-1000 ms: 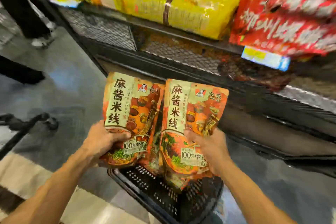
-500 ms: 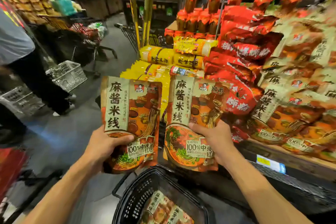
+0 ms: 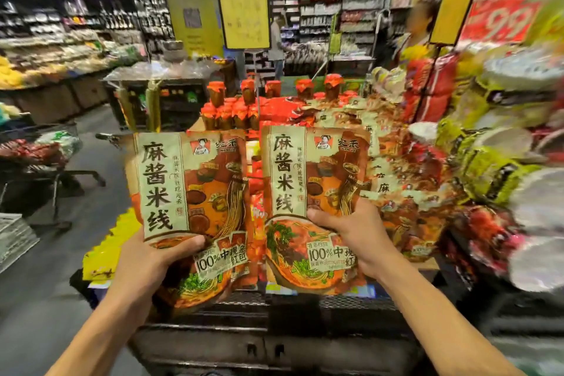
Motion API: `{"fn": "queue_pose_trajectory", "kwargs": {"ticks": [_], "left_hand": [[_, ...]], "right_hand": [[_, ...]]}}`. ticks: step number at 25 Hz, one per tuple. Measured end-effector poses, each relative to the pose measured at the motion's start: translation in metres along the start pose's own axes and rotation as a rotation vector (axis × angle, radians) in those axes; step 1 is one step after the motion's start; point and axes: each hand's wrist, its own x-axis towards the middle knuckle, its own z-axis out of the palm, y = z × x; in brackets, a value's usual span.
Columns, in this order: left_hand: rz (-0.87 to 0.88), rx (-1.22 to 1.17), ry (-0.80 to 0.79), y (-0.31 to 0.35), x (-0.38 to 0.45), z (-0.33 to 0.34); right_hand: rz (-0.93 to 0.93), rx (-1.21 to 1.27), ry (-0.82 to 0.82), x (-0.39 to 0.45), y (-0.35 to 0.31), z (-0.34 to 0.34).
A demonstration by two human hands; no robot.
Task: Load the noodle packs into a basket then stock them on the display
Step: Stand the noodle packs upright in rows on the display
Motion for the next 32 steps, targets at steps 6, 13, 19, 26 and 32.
{"fn": "queue_pose_trajectory", "kwargs": {"ticks": [6,13,19,26,32], "left_hand": [[0.036,-0.088,-0.182,0.026,-0.004,0.124],[0.021,-0.229,-0.207,0.031,-0.023,0.279],[-0.040,-0.269,-0.137,0.013,-0.045,0.340],[-0.144,-0.286,-0.046,-0.010,-0.042,0.333],[-0.159,-0.411,-0.077,-0.033,-0.023,0.349]], "right_hand": [[-0.093,0.011,0.160,-0.020,-0.028,-0.121],[-0.159,0.007,0.315,-0.026,-0.050,-0.290],[-0.184,0.008,0.364,-0.016,-0.046,-0.384],[-0.180,0.056,0.427,0.009,-0.016,-0.401],[-0.200,-0.027,0.443,0.048,-0.017,-0.406]]}}
